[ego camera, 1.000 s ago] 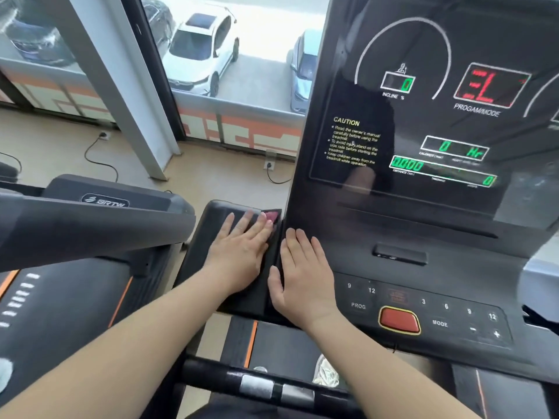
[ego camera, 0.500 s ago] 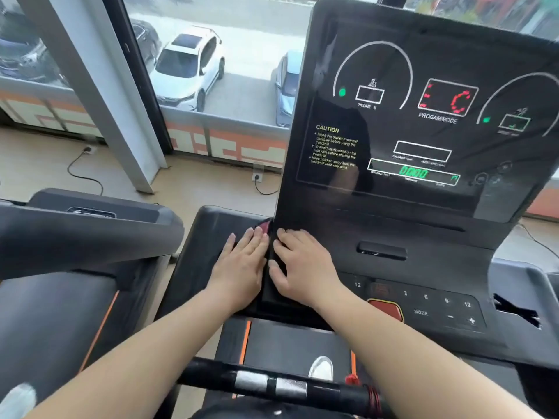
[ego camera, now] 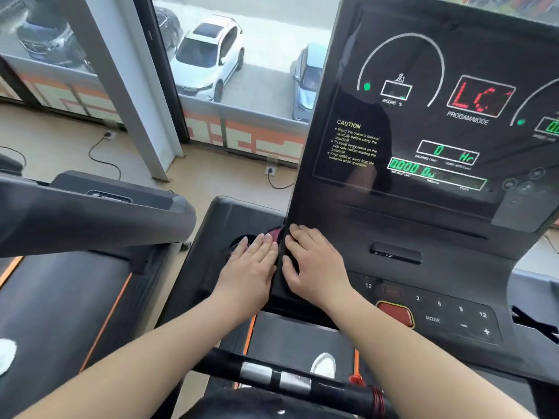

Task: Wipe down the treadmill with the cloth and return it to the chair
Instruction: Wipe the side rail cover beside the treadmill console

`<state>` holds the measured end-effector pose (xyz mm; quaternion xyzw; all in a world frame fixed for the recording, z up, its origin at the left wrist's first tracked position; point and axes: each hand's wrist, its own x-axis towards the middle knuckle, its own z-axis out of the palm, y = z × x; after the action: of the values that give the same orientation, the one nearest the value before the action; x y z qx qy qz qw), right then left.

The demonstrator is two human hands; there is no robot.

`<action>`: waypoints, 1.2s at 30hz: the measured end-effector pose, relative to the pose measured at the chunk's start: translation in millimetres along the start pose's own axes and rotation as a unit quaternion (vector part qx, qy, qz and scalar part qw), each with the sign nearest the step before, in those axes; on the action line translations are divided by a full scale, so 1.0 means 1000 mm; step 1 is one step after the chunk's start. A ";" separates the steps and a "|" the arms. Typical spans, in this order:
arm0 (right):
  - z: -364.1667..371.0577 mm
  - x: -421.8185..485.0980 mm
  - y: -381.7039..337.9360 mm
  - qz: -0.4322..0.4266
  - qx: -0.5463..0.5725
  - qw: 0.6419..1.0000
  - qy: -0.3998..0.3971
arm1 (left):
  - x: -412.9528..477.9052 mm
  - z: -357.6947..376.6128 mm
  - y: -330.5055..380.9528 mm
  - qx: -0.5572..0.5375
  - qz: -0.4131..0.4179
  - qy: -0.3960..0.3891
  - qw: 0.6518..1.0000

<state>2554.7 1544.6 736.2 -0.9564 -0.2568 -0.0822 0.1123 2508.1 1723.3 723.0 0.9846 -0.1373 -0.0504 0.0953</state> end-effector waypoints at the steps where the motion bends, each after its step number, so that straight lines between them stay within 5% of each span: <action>1: 0.001 0.000 0.000 0.002 -0.001 1.000 0.003 | -0.010 0.003 -0.001 0.011 0.023 0.000 1.000; 7: 0.007 0.000 -0.004 0.006 -0.005 1.000 0.026 | -0.002 -0.003 -0.023 0.069 -0.004 -0.020 0.997; 13: 0.012 -0.001 -0.002 0.006 0.001 0.999 0.040 | -0.015 0.013 -0.003 -0.006 -0.053 0.035 0.998; 22: 0.012 0.000 -0.002 0.016 0.015 0.999 0.033 | 0.031 0.003 0.005 -0.016 -0.086 -0.017 0.996; 26: 0.013 0.000 -0.001 0.007 0.019 0.999 0.047 | -0.026 0.013 -0.001 0.008 0.015 0.046 0.999; 29: 0.016 0.000 -0.004 0.011 0.019 0.998 0.065 | -0.038 0.010 -0.018 0.026 0.075 0.009 0.997; 33: 0.015 0.001 -0.006 0.015 0.012 0.998 0.065 | 0.010 0.001 -0.019 -0.020 -0.034 -0.008 0.999; 36: 0.012 0.002 -0.007 0.025 0.018 0.998 0.058 | 0.010 0.010 0.002 -0.069 -0.060 0.050 0.995</action>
<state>2554.1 1554.2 725.7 -0.9540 -0.2277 -0.1298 0.1458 2515.6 1717.2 712.8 0.9834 -0.0692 -0.0158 0.1670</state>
